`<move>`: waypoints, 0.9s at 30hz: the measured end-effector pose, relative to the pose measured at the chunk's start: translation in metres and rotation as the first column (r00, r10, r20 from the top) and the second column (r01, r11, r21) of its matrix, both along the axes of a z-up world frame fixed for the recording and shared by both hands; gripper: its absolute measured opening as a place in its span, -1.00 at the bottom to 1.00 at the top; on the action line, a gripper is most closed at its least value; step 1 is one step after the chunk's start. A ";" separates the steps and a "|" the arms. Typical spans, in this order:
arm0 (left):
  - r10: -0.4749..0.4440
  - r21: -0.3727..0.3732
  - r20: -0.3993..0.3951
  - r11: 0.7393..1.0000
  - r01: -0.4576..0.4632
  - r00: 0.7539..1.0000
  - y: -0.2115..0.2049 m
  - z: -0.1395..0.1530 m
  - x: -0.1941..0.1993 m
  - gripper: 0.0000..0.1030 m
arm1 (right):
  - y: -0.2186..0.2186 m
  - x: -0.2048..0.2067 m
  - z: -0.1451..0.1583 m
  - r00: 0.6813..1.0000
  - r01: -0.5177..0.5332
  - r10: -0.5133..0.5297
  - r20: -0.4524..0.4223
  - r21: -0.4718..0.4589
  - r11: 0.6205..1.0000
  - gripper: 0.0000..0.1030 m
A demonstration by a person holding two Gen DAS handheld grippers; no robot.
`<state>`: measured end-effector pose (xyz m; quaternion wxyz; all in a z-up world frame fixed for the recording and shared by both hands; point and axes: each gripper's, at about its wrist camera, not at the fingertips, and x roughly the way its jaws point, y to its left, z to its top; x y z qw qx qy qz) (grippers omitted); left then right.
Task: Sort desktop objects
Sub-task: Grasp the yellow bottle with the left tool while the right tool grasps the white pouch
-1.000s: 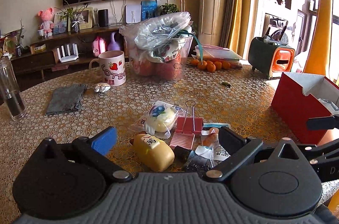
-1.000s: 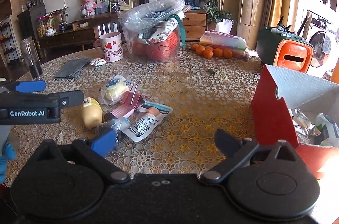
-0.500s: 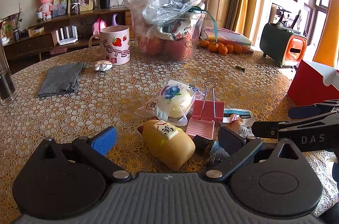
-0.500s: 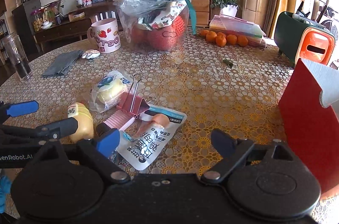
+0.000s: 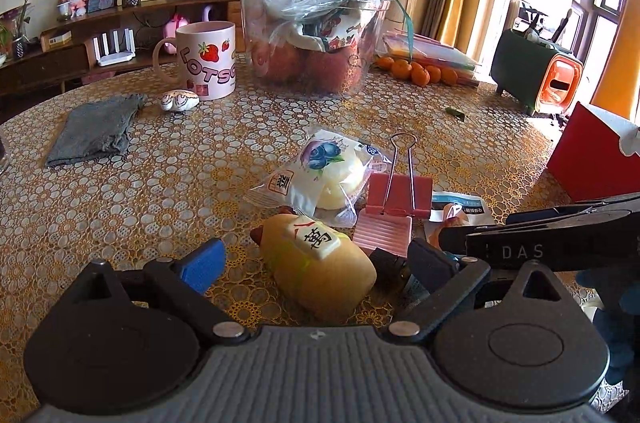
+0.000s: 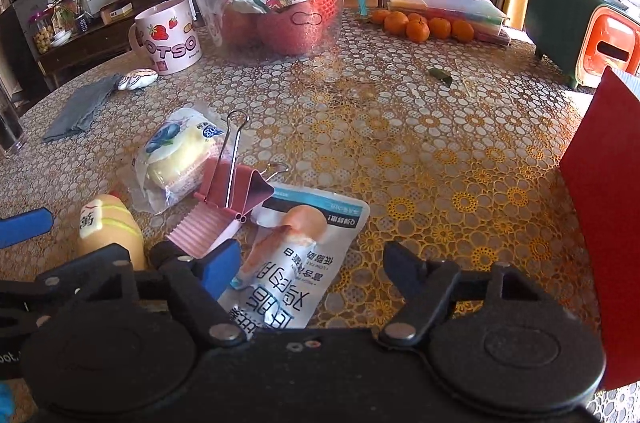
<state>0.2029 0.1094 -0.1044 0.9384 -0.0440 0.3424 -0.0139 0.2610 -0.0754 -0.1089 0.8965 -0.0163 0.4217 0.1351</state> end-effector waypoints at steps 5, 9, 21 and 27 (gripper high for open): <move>0.009 -0.022 -0.028 1.000 -0.009 1.000 0.002 -0.007 0.007 0.80 | 0.000 0.006 -0.004 0.999 0.011 -0.011 -0.033 -0.001 1.000 0.44; 0.019 -0.039 -0.044 0.999 -0.021 0.999 0.004 -0.010 0.010 0.61 | 0.002 0.006 -0.005 0.999 0.013 -0.014 -0.034 -0.005 1.000 0.43; 0.017 -0.058 -0.060 0.998 -0.020 0.998 0.003 -0.012 0.010 0.21 | 0.004 0.001 0.000 1.000 -0.006 0.006 0.003 0.016 1.000 -0.20; 0.028 -0.051 -0.059 0.998 -0.031 0.998 0.003 -0.011 0.008 0.16 | -0.002 -0.003 0.003 1.000 -0.006 0.006 0.019 0.016 1.000 -0.36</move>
